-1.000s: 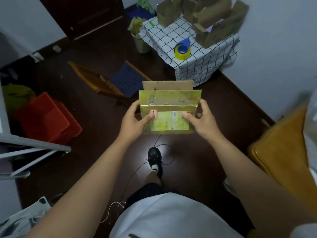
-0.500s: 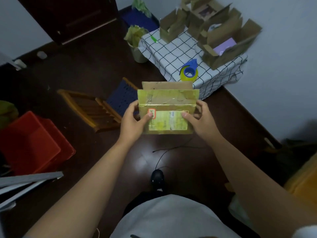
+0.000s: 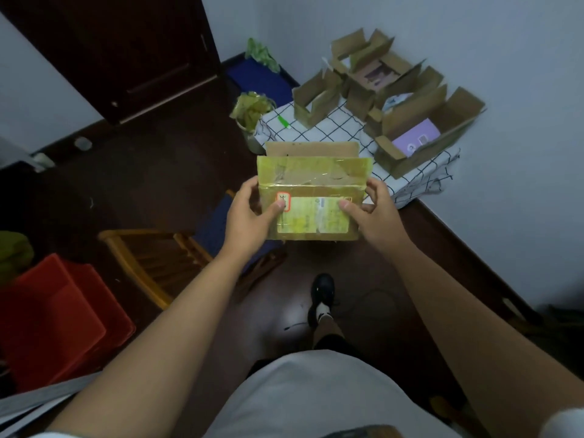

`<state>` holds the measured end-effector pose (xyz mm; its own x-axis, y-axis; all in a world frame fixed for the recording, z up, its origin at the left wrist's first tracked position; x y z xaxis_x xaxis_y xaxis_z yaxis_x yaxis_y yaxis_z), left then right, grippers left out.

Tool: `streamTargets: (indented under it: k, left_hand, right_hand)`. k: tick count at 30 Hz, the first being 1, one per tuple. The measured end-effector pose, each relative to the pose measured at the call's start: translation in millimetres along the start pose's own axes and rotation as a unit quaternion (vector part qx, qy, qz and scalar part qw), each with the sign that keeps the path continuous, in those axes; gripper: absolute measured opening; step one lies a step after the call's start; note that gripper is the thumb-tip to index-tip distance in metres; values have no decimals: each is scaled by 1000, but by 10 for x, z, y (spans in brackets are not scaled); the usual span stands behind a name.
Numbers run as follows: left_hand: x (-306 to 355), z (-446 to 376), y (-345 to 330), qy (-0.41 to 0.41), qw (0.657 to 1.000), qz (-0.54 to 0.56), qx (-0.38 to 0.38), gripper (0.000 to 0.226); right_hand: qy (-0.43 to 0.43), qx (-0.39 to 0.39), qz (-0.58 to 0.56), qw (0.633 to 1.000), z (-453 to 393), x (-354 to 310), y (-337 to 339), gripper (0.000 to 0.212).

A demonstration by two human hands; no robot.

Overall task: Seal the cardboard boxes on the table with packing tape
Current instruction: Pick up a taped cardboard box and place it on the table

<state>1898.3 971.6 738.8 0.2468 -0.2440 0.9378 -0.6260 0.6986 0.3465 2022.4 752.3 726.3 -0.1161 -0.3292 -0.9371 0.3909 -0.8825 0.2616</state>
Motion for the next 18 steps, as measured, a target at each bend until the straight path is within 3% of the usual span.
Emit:
streamTargets:
  k: [7, 18]
  left_hand:
    - [86, -1130, -504, 27, 999, -46, 2, 50]
    - [179, -2260, -759, 55, 997, -12, 45, 50]
  right_hand:
    - [1, -6, 26, 1000, -1287, -78, 89, 57]
    - [21, -58, 38, 997, -2659, -474, -30, 67]
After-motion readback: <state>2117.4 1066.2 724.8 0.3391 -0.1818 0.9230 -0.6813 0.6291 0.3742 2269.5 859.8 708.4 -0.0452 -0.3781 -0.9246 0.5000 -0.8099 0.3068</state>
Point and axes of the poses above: each hand's wrist, its own z-axis away from the middle knuckle, its own y-axis out of the back of the hand, x = y × z, the point moved 8 cm from there along -z, towards the middle knuckle, and after that the axes turned 6 degrees about x, right-handed, at the moved point
